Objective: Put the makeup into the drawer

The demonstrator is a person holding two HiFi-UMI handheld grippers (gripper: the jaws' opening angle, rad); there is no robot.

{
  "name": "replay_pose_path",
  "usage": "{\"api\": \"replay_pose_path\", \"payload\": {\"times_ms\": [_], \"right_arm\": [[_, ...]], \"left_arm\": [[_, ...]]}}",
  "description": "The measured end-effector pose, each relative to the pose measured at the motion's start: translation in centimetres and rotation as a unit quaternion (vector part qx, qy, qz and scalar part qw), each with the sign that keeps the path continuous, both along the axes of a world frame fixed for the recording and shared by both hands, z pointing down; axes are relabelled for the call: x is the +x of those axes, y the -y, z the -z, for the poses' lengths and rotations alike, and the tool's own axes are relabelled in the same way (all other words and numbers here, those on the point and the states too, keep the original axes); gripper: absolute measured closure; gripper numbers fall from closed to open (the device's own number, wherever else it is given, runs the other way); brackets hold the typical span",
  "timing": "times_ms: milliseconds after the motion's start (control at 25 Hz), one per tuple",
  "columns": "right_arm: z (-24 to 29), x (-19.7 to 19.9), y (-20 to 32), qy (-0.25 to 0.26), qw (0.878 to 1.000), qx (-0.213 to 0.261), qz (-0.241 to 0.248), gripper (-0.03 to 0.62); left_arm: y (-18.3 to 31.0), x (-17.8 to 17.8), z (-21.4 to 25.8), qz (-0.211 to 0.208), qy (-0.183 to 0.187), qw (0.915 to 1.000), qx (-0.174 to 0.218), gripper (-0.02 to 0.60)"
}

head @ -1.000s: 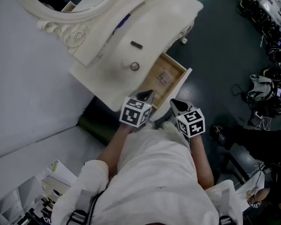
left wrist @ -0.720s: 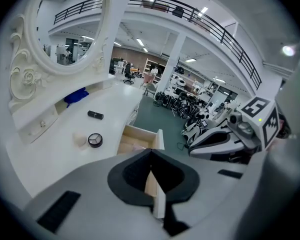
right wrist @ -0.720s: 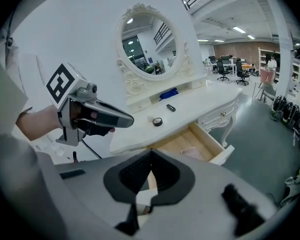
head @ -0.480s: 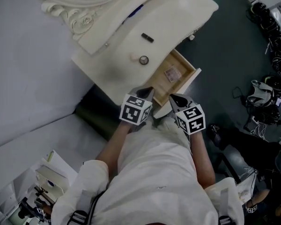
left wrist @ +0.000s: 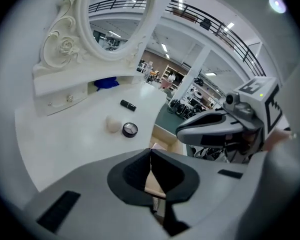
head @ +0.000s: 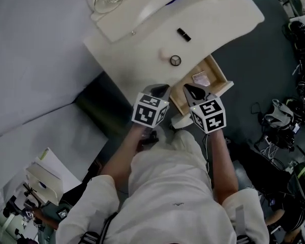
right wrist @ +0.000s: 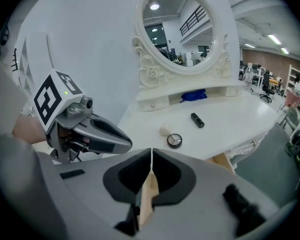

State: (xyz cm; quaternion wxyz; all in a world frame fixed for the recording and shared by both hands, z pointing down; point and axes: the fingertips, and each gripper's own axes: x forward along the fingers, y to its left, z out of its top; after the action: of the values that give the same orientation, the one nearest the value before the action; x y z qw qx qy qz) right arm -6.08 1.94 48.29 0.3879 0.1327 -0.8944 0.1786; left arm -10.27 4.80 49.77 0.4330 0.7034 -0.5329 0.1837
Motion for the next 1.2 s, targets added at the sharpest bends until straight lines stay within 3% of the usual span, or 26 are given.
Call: {"api": "replay_pose_path", "payload": {"times_ms": [360,480,600,840,1200], "right_arm": [[-3.9,-8.4,4.7,-0.025,0.999,0.032,0.032,0.571],[-5.4,-10.6,6.1,-0.036,0.998,0.038,0.041,0.464],[-6.5,-12.2,6.4,-0.054,0.996,0.047,0.049,0.462],[-8.5,-14.1,6.8,-0.101,0.988,0.089,0.081,0.448],[-10.0,-14.6,8.0,-0.117,0.984,0.107,0.08,0.448]], "left_arm": [[2.2,-5.0,-3.3,0.054,-0.021,0.9983,-0.008,0.571],[2.6,-5.8,-4.1,0.066,-0.029,0.9974,-0.009,0.571],[2.4,-6.3,-4.3,0.069,-0.038,0.9968,-0.007,0.571],[1.8,-7.8,-5.2,0.075,-0.038,0.9964,-0.014,0.571],[1.6,-8.4,-6.2,0.081,-0.042,0.9955,-0.023,0.571]]}}
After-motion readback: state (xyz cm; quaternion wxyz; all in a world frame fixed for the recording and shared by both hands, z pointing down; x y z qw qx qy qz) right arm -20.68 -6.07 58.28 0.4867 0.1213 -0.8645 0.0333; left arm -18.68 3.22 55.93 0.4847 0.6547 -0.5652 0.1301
